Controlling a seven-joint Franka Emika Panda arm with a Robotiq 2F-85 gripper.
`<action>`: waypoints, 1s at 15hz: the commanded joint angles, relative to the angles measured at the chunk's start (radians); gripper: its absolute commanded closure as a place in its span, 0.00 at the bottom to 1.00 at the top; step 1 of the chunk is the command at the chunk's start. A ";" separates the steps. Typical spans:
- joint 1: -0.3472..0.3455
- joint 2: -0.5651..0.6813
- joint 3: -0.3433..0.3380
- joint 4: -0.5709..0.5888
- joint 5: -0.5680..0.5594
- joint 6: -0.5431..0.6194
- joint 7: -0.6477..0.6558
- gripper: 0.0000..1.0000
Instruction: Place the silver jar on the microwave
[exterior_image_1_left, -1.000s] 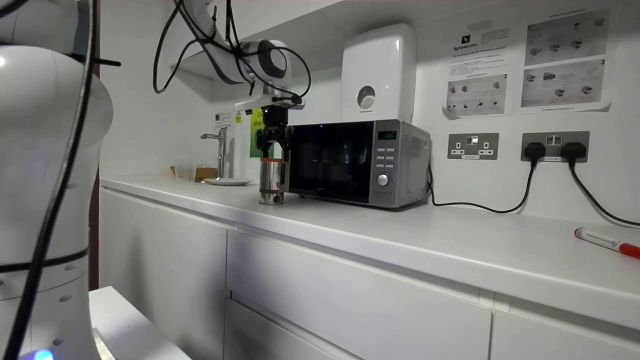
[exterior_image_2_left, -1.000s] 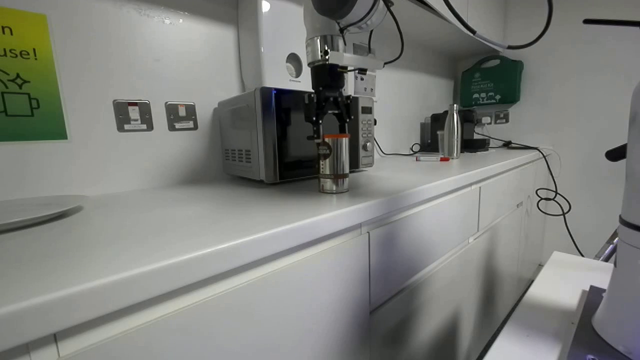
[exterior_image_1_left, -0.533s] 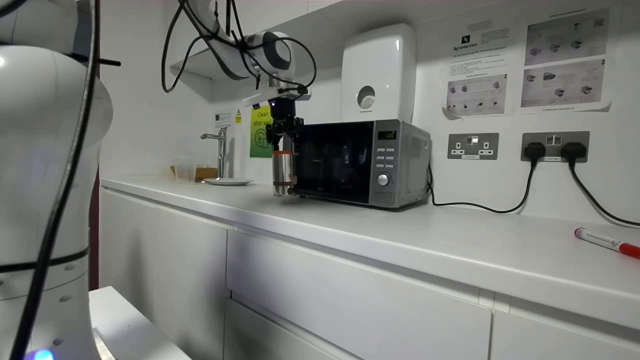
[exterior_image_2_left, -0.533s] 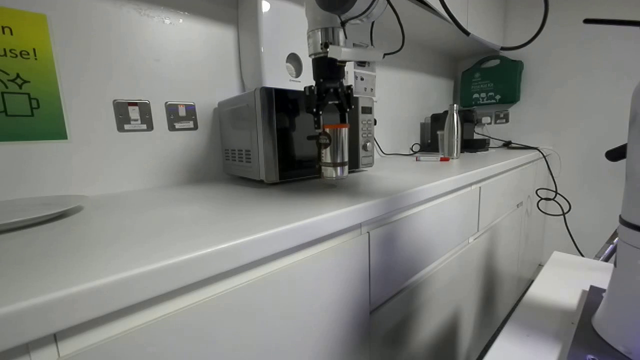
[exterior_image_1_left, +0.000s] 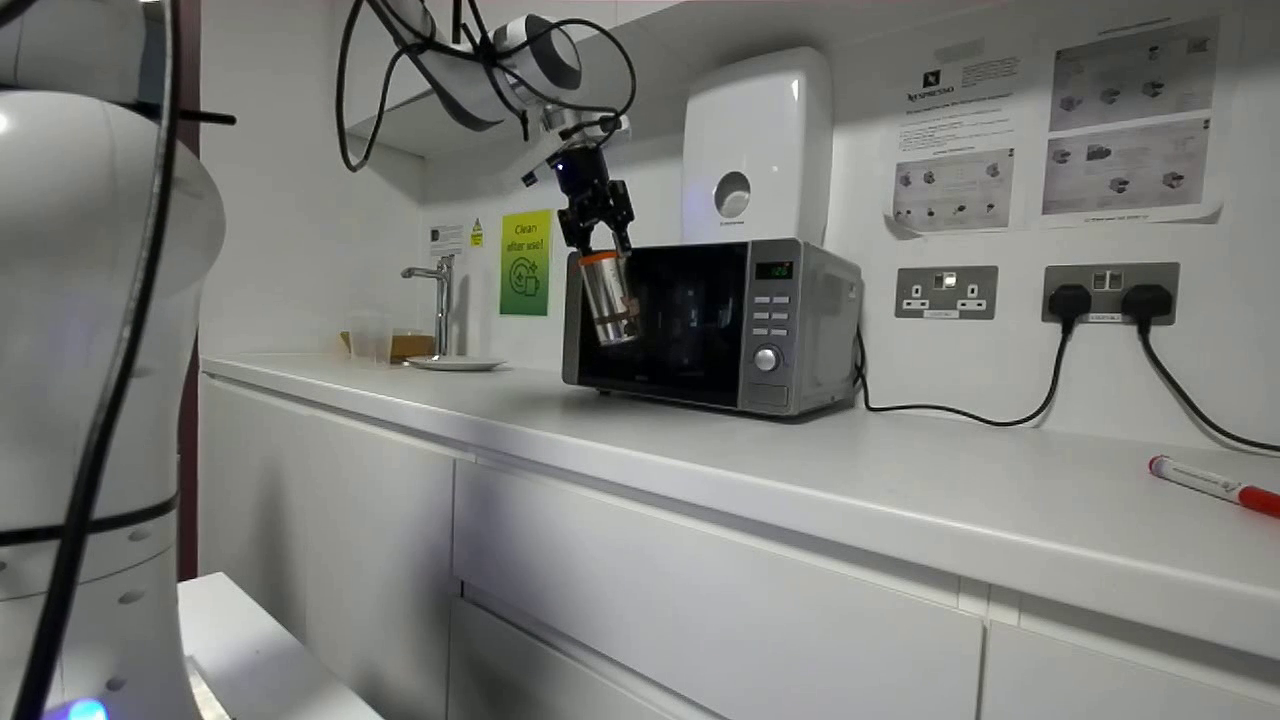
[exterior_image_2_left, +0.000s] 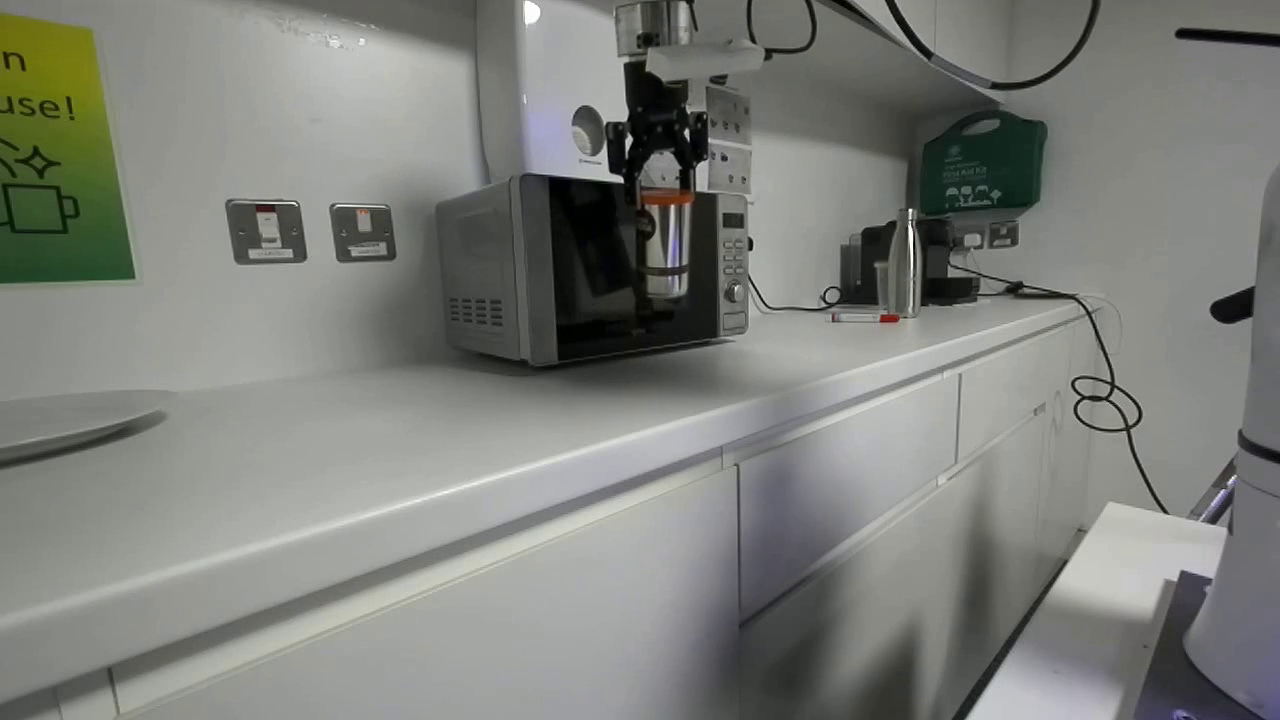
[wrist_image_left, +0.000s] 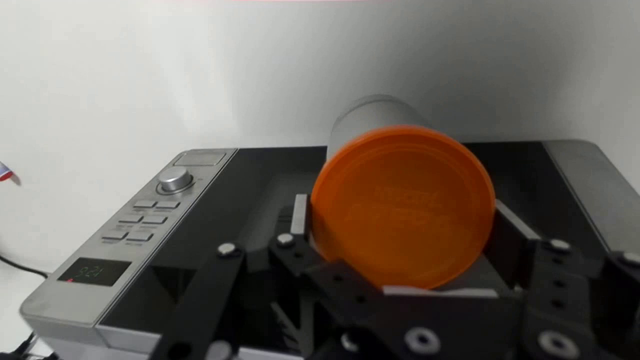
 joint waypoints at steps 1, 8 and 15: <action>-0.014 -0.031 0.012 0.040 -0.076 -0.002 0.083 0.40; -0.033 -0.068 0.017 0.100 -0.158 -0.007 0.136 0.40; -0.055 -0.075 0.019 0.163 -0.207 -0.009 0.144 0.40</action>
